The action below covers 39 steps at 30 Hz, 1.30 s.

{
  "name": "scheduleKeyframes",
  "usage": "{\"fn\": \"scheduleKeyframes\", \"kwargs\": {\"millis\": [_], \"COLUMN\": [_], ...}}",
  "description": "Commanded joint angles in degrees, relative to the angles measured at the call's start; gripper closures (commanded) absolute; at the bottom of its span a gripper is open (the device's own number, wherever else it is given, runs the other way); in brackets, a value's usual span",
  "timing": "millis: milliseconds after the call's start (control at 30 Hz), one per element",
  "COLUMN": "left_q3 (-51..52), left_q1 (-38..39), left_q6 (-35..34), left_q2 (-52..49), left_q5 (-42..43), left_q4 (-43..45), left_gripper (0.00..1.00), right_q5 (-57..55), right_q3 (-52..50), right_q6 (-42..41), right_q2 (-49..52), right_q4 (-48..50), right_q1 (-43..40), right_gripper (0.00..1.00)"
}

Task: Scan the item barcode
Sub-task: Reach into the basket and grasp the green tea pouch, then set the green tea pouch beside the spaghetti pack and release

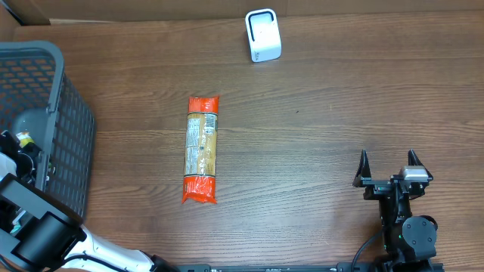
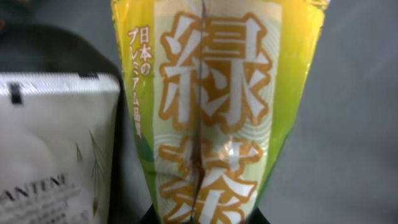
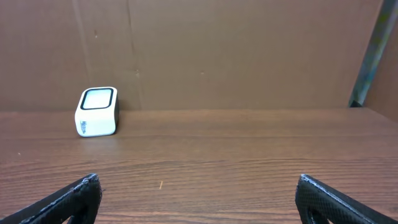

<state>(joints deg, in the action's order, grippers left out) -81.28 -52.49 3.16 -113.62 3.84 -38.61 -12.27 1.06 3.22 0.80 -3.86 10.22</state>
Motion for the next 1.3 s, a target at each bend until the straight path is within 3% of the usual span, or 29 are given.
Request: {"fn": "scheduleKeyframes", "kwargs": {"millis": [0,233,367,600,800,933,1100,1267], "left_q3": [-0.92,-9.33,-15.32,-19.71,-19.23,-14.78,-4.31,9.46], "left_q1": [0.13,0.13,0.2,4.81,22.1,33.66,46.73,58.18], "left_q6": [-2.38,-9.09,-14.01,-16.5,-12.9,-12.13,-14.88,-21.77], "left_q2": [1.03,11.08,18.45,31.82,36.48,35.85,34.95,33.68], "left_q5": [0.22,2.32,10.6,23.39,23.63,22.97,18.73,14.86], "left_q4": [-3.04,-8.92,-10.91,-14.32,-27.74,-30.42,-25.92,-14.53], "left_gripper": [0.96,0.96,0.96,0.96,0.96,0.96,0.96,0.96], "right_q5": [-0.04,-0.04,-0.04,-0.04,-0.04,-0.04,-0.04,-0.04], "right_q3": [-0.59,-0.59,-0.59,-0.59,-0.59,-0.59,-0.59,-0.59], "right_q6": [0.24,0.24,0.24,0.24,0.24,0.24,0.24,0.24], "right_q2": [-0.52,-0.52,-0.52,-0.52,-0.52,-0.52,-0.52,-0.52], "right_q4": [0.37,0.37,0.37,0.37,0.37,0.37,0.37,0.37], "right_q1": [0.33,0.33,0.33,0.33,0.33,0.33,0.33,0.33], "right_gripper": [0.0,0.0,0.0,0.0,0.0,0.0,0.0,0.0]}}
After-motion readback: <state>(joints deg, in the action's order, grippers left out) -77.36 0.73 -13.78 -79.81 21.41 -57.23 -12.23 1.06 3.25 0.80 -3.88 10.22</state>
